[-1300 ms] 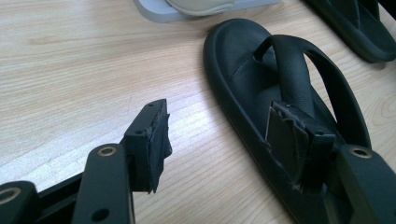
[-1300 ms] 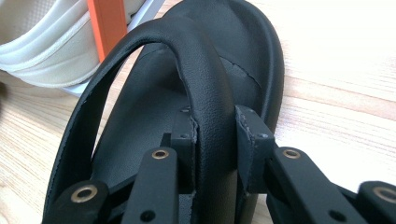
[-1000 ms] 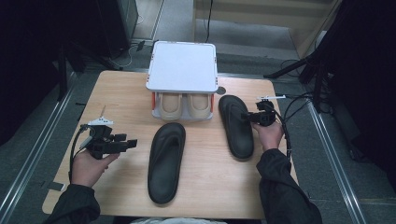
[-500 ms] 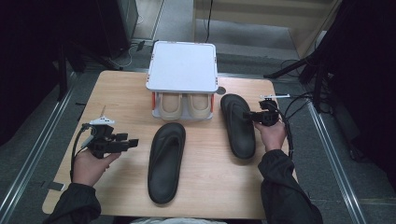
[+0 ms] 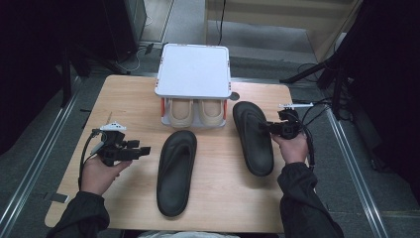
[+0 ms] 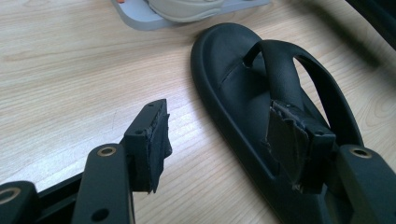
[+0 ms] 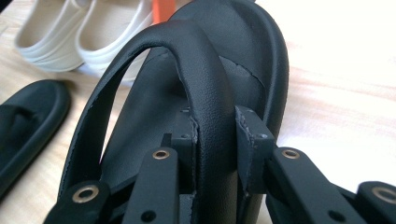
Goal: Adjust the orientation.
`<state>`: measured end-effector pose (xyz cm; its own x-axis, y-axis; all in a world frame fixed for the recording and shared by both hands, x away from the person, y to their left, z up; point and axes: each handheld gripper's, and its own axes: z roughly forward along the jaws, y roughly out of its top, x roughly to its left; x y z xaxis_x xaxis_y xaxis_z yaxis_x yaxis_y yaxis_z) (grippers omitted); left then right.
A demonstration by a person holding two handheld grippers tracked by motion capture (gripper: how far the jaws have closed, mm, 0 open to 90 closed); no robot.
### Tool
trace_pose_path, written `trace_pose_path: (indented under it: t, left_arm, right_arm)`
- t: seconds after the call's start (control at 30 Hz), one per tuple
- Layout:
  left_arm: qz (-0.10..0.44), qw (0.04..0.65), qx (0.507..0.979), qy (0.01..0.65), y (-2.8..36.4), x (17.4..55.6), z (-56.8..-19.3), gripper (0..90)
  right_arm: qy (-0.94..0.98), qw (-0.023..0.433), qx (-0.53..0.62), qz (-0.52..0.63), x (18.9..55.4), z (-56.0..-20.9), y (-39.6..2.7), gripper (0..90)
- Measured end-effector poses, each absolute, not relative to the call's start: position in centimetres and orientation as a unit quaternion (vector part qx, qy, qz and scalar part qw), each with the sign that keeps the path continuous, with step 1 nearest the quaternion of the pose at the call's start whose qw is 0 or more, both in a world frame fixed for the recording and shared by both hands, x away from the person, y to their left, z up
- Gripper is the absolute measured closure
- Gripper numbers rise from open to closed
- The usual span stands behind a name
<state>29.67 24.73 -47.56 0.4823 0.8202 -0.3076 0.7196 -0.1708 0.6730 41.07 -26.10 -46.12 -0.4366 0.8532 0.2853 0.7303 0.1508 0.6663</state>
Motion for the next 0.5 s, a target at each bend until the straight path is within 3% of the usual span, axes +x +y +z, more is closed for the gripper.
trace_pose_path:
  t: [0.5]
  left_arm:
    - [0.058, 0.401, 0.769, 0.494, 23.7, 30.6, -47.4, 40.1]
  right_arm:
    - [0.762, 0.082, 0.507, 0.394, 37.0, -45.5, -24.2, 72.7]
